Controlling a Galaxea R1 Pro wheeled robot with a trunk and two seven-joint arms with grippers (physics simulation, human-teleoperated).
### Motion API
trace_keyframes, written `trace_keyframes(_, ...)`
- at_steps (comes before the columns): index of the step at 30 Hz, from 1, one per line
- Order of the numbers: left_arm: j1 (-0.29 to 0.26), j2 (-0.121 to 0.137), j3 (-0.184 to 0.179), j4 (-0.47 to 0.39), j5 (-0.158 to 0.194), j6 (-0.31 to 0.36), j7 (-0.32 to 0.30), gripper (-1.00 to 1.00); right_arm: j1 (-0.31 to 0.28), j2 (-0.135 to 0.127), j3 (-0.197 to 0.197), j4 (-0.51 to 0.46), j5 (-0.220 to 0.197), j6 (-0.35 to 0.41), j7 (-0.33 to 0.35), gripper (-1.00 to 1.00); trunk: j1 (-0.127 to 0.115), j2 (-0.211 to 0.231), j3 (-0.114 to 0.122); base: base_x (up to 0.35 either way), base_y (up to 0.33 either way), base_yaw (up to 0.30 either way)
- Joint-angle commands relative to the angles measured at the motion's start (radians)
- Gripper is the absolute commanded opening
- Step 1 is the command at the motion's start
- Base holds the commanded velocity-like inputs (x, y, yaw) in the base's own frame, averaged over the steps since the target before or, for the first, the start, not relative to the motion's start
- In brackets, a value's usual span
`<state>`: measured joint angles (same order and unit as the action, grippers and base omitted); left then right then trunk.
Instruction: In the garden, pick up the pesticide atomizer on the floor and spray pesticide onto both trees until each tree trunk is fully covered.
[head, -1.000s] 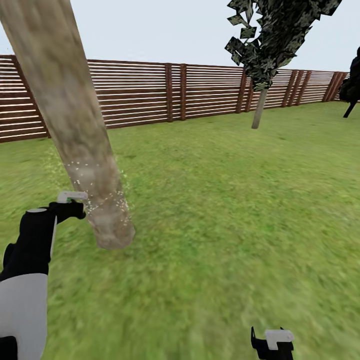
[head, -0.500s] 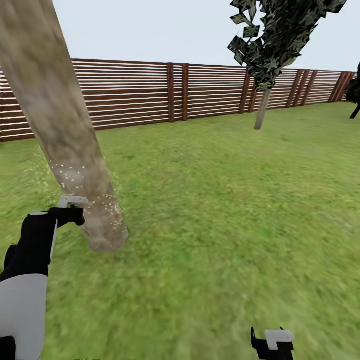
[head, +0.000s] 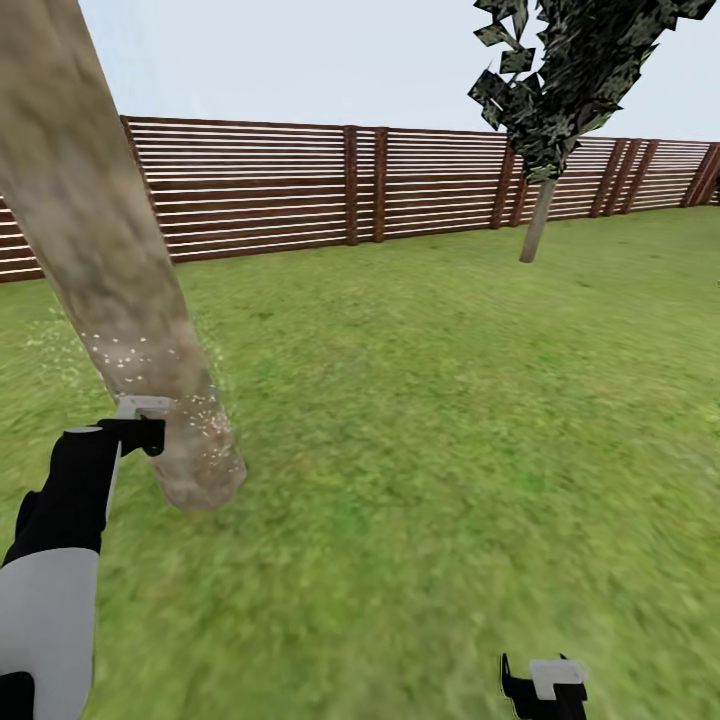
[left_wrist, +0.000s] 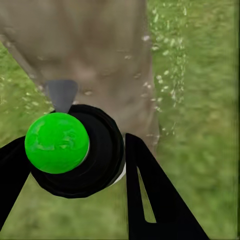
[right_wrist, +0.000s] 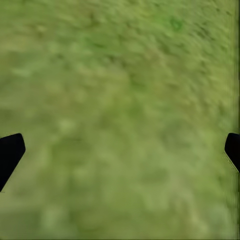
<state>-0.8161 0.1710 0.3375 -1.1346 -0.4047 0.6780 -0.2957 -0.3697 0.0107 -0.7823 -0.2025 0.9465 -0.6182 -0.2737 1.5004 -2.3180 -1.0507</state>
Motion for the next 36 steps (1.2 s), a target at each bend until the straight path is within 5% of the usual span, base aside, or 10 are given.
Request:
trace_keyframes(1,0.000,0.000,0.000,0.000,0.000,0.000,0.000,-1.00,0.000,0.000,0.000,0.000,0.000,0.000,0.000,1.00,0.000,0.000,0.000,0.000,-0.273,0.000)
trace_keyframes(21,0.001,0.001,-0.001,0.040,0.000,0.001,0.003,-1.00,0.000,0.000,0.000,0.000,-0.002,0.000,-0.001,1.00,0.000,0.000,0.000,0.157,-0.237,0.097)
trace_keyframes(23,0.019,0.028,0.026,0.144,-0.001,-0.011,0.010,-1.00,0.000,0.000,0.000,0.000,-0.001,0.000,-0.001,1.00,0.000,0.000,0.000,0.163,-0.203,0.254)
trace_keyframes(27,0.061,0.070,0.160,0.176,-0.002,-0.044,0.012,-1.00,0.000,0.000,0.000,0.000,0.000,0.000,-0.001,1.00,0.000,0.000,0.000,0.174,-0.095,0.275)
trace_keyframes(29,0.075,0.056,0.145,0.181,0.000,-0.057,0.012,-1.00,0.000,0.000,0.000,0.000,0.000,0.000,-0.001,1.00,0.000,0.000,0.000,0.016,-0.007,0.278)
trace_keyframes(32,0.080,0.034,0.059,0.196,-0.001,-0.058,0.017,-1.00,0.000,0.000,0.000,0.000,0.000,0.000,-0.001,1.00,0.000,0.000,0.000,0.001,-0.001,0.084)
trace_keyframes(36,0.080,0.062,0.087,0.197,-0.002,-0.058,0.016,-1.00,0.000,0.000,0.000,0.000,0.000,0.000,-0.001,1.00,0.000,0.000,0.000,0.000,0.000,0.004)
